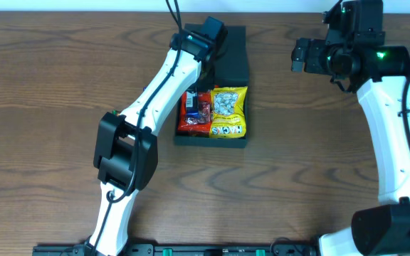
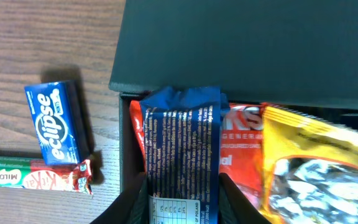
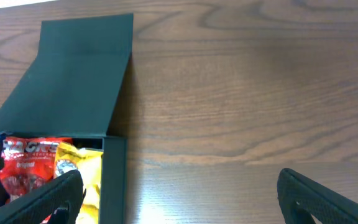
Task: Pack container
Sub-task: 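Carry the white-and-blue bar into the box's left side and release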
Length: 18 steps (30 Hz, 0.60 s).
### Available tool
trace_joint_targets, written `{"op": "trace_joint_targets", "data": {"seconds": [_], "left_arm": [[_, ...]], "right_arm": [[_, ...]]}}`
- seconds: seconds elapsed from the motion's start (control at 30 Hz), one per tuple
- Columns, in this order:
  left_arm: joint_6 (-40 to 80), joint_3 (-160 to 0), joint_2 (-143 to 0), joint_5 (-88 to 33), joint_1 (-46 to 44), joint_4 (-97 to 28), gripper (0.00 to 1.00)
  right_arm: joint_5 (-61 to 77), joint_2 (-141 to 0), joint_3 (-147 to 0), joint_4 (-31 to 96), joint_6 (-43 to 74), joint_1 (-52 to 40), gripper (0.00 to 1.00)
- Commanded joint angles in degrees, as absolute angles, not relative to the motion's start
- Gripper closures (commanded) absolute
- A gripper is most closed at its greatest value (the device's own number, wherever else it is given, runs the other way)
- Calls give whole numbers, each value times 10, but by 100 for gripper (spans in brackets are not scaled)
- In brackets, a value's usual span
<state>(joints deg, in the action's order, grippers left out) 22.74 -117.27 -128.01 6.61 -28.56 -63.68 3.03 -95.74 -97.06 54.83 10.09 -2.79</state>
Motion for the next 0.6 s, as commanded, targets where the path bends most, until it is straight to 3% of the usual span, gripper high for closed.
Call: {"op": "trace_joint_targets", "data": {"seconds": [0.0, 0.43, 0.5, 0.57], "left_arm": [[236, -1155, -1291, 83, -285, -630, 94], [236, -1118, -1291, 111, -284, -620, 94], [236, -1118, -1291, 111, -284, -619, 86], [236, -1118, -1291, 111, -284, -618, 67]], "right_arm": [[28, -959, -972, 554, 106, -23, 1], [28, -959, -972, 564, 106, -23, 1], [28, -959, -972, 566, 106, -23, 1], [28, -959, -972, 568, 106, -23, 1]]}}
